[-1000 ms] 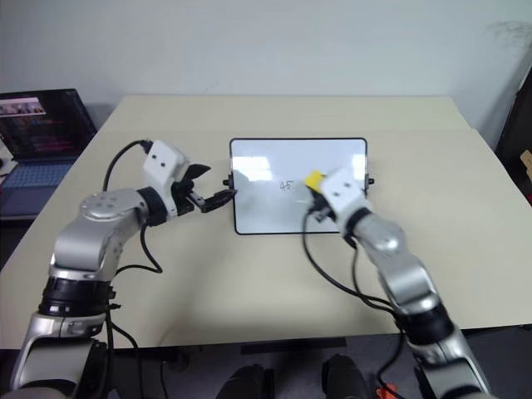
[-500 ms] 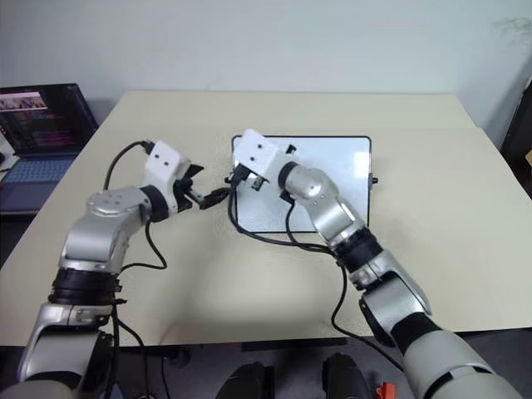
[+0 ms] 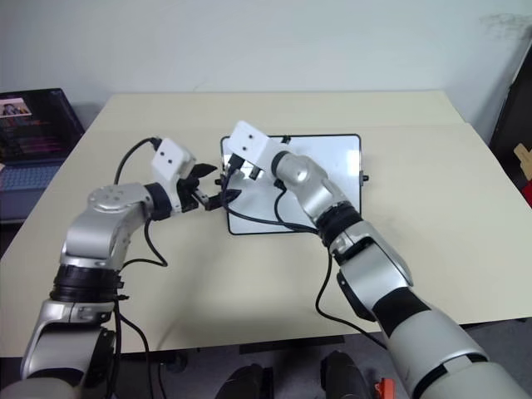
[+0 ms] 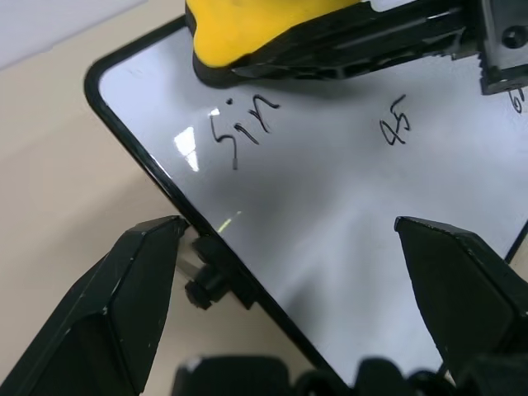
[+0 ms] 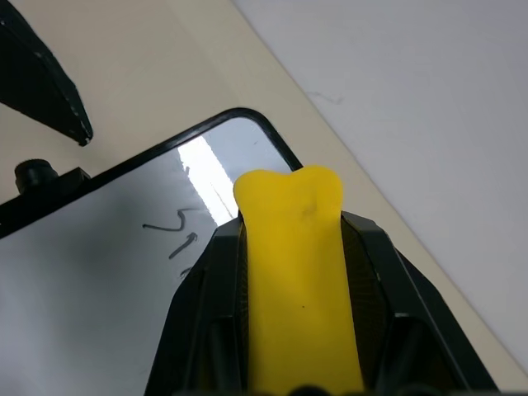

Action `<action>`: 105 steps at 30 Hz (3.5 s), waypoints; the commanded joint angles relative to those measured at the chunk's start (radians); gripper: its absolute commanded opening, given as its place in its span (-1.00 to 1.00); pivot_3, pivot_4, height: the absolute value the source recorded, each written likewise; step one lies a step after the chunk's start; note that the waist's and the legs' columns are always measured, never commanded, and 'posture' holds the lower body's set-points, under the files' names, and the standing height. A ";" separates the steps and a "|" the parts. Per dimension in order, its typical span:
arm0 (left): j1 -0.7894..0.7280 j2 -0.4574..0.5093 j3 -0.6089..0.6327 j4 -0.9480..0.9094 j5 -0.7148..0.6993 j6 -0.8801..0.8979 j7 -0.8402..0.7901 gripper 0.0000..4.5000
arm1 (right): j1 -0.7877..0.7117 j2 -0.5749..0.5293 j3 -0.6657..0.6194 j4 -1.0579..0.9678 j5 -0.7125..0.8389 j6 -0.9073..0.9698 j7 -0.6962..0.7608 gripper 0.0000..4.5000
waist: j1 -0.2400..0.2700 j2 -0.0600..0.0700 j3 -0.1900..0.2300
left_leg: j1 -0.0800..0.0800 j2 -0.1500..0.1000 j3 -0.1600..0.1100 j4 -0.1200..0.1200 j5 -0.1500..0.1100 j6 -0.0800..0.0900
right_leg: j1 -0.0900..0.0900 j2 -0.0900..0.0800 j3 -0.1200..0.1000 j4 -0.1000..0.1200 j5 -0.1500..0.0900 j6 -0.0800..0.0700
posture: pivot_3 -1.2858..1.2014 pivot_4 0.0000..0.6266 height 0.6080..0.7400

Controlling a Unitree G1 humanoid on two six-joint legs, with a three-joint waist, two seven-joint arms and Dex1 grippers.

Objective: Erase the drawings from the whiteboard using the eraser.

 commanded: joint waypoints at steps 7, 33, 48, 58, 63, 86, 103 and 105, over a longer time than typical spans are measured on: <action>0.000 0.010 0.015 -0.053 -0.012 0.006 -0.005 1.00 | 0.026 0.066 0.033 0.012 -0.069 -0.039 0.035 -0.47 | -0.010 0.000 0.000 | 0.001 0.000 0.000 0.000 0.000 -0.001 | 0.000 0.000 0.000 0.001 0.000 0.000 | 0.03 -0.52 1.00; 0.008 -0.007 0.003 -0.069 -0.011 0.012 0.005 1.00 | 0.043 0.022 0.045 0.014 -0.140 -0.015 0.049 -0.48 | -0.017 0.000 -0.001 | 0.004 0.000 -0.001 0.002 0.001 -0.002 | 0.001 0.000 0.000 0.009 0.000 0.000 | 0.03 -0.52 1.00; 0.023 -0.016 0.004 -0.079 -0.011 0.012 0.008 1.00 | 0.036 -0.053 0.013 0.038 -0.138 -0.005 0.042 -0.48 | 0.008 0.000 -0.001 | 0.004 -0.001 -0.003 0.012 0.000 0.000 | 0.002 0.000 0.000 0.017 0.001 -0.001 | 0.03 -0.52 1.00; 0.023 -0.018 0.007 -0.079 -0.010 0.015 0.009 1.00 | 0.083 -0.038 0.030 -0.004 -0.135 0.036 0.186 -0.48 | 0.005 0.000 -0.001 | 0.006 -0.001 -0.003 0.012 0.000 0.000 | 0.003 0.001 0.000 0.017 0.001 -0.002 | 0.03 -0.52 1.00; 0.029 -0.020 0.009 -0.088 -0.012 0.017 0.014 1.00 | 0.038 -0.051 -0.013 0.016 -0.123 0.031 0.110 -0.48 | 0.006 0.000 -0.001 | 0.006 -0.001 -0.003 0.012 0.001 0.000 | 0.004 0.001 0.000 0.018 0.002 -0.003 | 0.03 -0.52 1.00; 0.040 -0.022 0.005 -0.102 -0.015 0.021 0.008 1.00 | 0.045 -0.047 -0.146 -0.138 0.032 0.116 0.206 -0.48 | 0.007 0.000 0.000 | 0.003 0.000 -0.005 0.012 0.001 0.000 | 0.002 0.001 -0.001 0.016 0.002 -0.003 | 0.03 -0.52 1.00; 0.055 -0.022 0.005 -0.119 -0.012 0.027 0.009 1.00 | 0.034 -0.030 -0.087 -0.027 -0.053 0.049 0.082 -0.48 | 0.006 0.000 0.000 | 0.002 0.000 -0.004 0.011 0.001 0.000 | 0.001 0.001 -0.001 0.014 0.002 -0.003 | 0.03 -0.52 1.00; 0.056 -0.023 0.004 -0.119 -0.012 0.027 0.010 1.00 | 0.049 -0.011 -0.072 -0.035 -0.059 0.052 0.106 -0.48 | 0.003 0.000 0.000 | 0.003 0.000 -0.004 0.011 0.001 0.000 | 0.001 0.001 0.000 0.014 0.002 -0.003 | 0.03 -0.52 1.00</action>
